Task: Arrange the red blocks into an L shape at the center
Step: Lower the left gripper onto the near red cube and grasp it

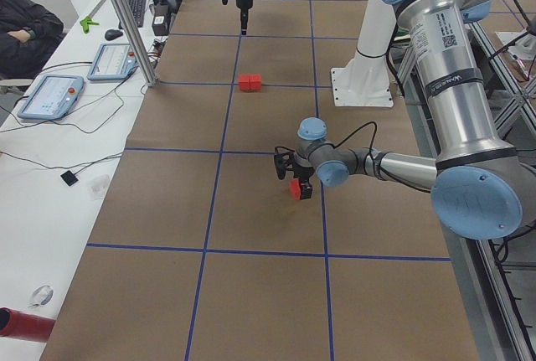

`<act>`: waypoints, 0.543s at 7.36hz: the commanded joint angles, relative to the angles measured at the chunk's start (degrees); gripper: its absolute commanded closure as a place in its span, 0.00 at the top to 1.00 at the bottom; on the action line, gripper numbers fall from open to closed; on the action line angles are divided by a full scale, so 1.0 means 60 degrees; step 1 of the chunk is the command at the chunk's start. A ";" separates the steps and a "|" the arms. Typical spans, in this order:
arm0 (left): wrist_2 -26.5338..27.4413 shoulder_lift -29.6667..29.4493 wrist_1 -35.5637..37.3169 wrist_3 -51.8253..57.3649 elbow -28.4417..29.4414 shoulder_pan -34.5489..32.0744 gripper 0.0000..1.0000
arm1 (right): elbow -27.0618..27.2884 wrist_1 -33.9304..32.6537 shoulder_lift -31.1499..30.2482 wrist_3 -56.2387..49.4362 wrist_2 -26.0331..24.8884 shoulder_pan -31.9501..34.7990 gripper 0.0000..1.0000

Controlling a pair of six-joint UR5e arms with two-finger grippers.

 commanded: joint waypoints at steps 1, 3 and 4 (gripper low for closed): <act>0.0245 -0.0149 -0.0008 0.0012 0.0164 0.0116 0.99 | 0.0007 0.0007 0.0005 0.0042 0.0000 0.0000 0.99; 0.0260 -0.0208 -0.0023 0.0027 0.0135 0.0102 0.73 | 0.0007 0.0007 0.0005 0.0042 0.0000 0.0000 0.99; 0.0260 -0.0208 -0.0023 0.0027 0.0120 0.0072 0.50 | 0.0007 0.0007 0.0005 0.0071 0.0000 0.0000 0.99</act>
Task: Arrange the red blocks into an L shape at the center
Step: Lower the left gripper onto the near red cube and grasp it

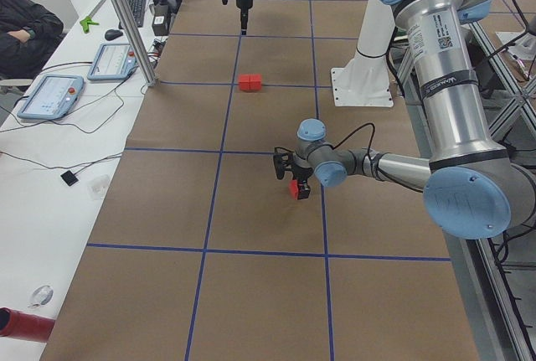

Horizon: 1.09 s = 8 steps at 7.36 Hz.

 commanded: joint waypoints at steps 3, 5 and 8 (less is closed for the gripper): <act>-0.0176 0.0072 0.0066 0.0076 -0.0774 -0.0434 0.00 | -0.0013 0.0000 -0.0014 0.0025 0.0000 0.0000 0.99; -0.0455 -0.0524 0.1304 0.0061 -0.1389 -0.0845 0.00 | -0.0013 0.0000 -0.0116 -0.0062 -0.0014 0.0000 0.99; -0.1013 -0.4937 0.6567 -0.0448 -0.1480 -0.1637 0.00 | 0.0146 0.0000 -0.0510 -0.0631 -0.0059 0.0218 0.99</act>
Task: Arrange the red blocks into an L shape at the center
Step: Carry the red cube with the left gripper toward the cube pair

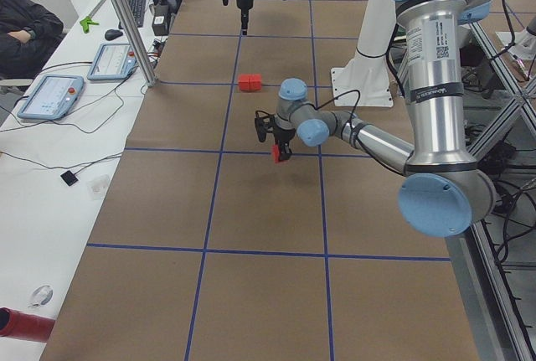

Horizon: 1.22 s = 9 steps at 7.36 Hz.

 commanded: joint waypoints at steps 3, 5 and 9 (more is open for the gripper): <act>-0.0129 -0.4270 0.2989 -0.3752 0.1378 -0.0153 0.00 | 0.0522 0.0000 -0.1116 -0.2109 0.0017 0.0844 0.99; -0.0100 -0.5866 0.3003 -0.5863 0.3427 -0.0124 0.00 | 0.0596 -0.0015 -0.1455 -0.3082 0.0119 0.1198 0.99; -0.0100 -0.8564 0.3018 -0.9423 0.6888 0.0066 0.00 | 0.0669 -0.0015 -0.1618 -0.3010 0.0148 0.1184 0.99</act>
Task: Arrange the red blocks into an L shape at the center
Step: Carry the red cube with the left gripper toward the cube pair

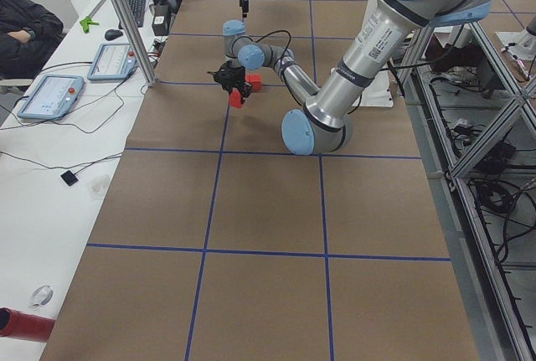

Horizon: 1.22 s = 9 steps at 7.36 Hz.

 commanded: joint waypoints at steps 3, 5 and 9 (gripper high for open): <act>-0.0025 -0.1429 0.0230 -0.3117 0.1763 0.0361 0.00 | 0.0486 0.0000 -0.0086 0.0066 0.0179 -0.0010 0.99; -0.0040 -0.1636 0.0216 -0.3601 0.1809 0.0554 0.00 | 0.0532 0.0000 -0.0086 0.0067 0.0179 -0.0025 0.99; -0.0055 -0.1884 -0.0365 -0.3928 0.2318 0.0672 0.00 | 0.0532 0.0014 -0.0086 0.0067 0.0164 -0.0025 0.99</act>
